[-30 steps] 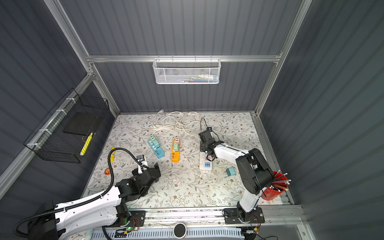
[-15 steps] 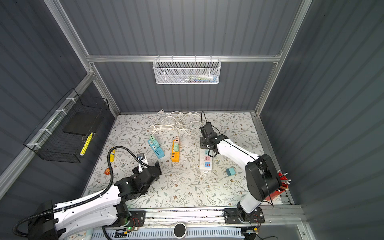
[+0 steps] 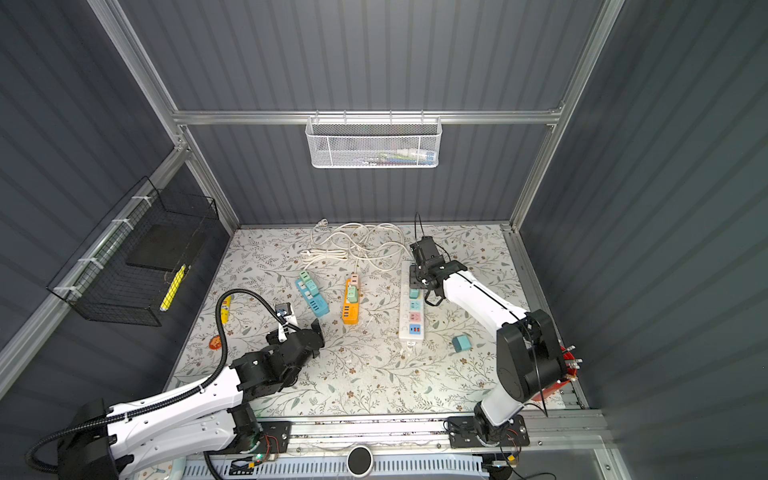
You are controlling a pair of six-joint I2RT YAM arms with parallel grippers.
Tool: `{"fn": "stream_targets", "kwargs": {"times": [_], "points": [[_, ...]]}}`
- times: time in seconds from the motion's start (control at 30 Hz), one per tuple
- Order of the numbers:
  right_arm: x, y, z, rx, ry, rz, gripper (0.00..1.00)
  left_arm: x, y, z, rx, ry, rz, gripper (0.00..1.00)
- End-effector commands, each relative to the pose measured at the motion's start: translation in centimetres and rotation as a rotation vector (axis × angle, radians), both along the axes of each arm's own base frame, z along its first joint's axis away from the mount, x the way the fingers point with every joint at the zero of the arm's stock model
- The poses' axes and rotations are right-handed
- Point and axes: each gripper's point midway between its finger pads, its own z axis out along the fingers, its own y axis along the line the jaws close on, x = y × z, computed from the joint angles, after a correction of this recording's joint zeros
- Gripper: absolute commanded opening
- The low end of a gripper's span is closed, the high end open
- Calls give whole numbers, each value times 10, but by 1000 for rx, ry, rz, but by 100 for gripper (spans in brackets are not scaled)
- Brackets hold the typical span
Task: Insert the plug
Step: 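Open the right gripper and lift it off the plugged teal adapter, then move the right gripper to the loose teal adapter near the red cup and grasp it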
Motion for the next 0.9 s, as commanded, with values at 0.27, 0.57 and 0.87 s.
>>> {"fn": "stream_targets", "kwargs": {"times": [0.27, 0.57, 0.87], "points": [[-14, -7, -67, -34, 113, -7, 55, 5, -9, 6, 17, -4, -15, 92], [-14, -8, -53, -25, 96, -20, 55, 4, -7, 10, 9, -13, -26, 92], [-56, -50, 26, 15, 39, -251, 72, -1, -15, 7, -64, -10, -79, 92]]}}
